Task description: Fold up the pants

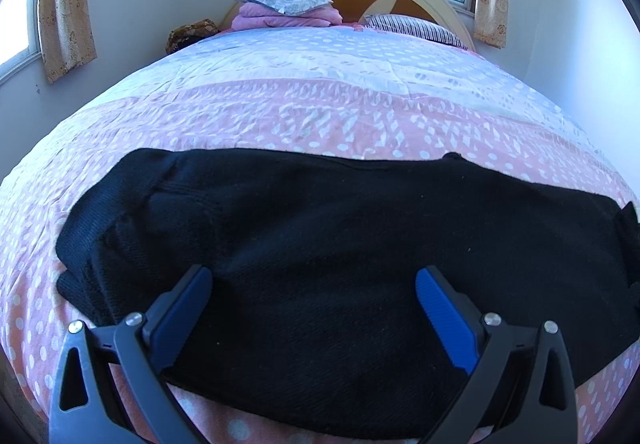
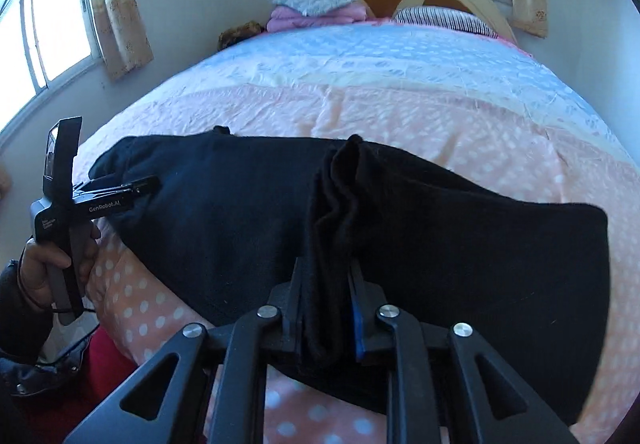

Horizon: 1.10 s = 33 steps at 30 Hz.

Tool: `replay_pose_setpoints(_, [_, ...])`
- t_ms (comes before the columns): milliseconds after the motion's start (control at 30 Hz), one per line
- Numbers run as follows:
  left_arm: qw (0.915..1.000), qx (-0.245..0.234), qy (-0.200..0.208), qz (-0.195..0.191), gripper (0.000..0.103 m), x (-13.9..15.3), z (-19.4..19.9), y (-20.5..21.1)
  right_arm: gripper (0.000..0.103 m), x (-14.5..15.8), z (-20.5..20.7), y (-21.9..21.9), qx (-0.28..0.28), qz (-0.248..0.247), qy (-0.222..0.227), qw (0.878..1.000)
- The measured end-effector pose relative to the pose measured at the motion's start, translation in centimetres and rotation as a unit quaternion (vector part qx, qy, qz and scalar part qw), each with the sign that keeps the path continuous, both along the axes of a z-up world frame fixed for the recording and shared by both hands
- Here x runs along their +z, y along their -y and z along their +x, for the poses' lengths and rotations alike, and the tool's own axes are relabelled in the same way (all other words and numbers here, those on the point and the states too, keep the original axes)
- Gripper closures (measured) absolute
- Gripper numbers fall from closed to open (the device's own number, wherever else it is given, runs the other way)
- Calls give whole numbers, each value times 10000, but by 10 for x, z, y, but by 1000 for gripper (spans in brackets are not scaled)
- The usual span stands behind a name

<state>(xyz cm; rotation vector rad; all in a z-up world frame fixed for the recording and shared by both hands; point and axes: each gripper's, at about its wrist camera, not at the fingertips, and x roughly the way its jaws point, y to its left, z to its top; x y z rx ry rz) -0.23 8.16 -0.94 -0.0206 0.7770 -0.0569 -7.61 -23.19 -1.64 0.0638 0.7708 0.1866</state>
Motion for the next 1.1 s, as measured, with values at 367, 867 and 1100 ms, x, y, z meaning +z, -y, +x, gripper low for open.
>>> replay_pose_setpoints(367, [10000, -1, -10, 59, 0, 0, 1, 2, 28, 31, -19, 8, 580, 1758, 684, 9803])
replay_pose_setpoints(867, [9999, -5, 6, 121, 0, -1, 0, 1, 95, -29, 50, 19, -744, 2270, 359, 9704])
replay_pose_setpoints(1100, [9999, -11, 14, 117, 0, -1, 0, 0, 94, 5, 4, 31, -571, 2411, 845, 9651])
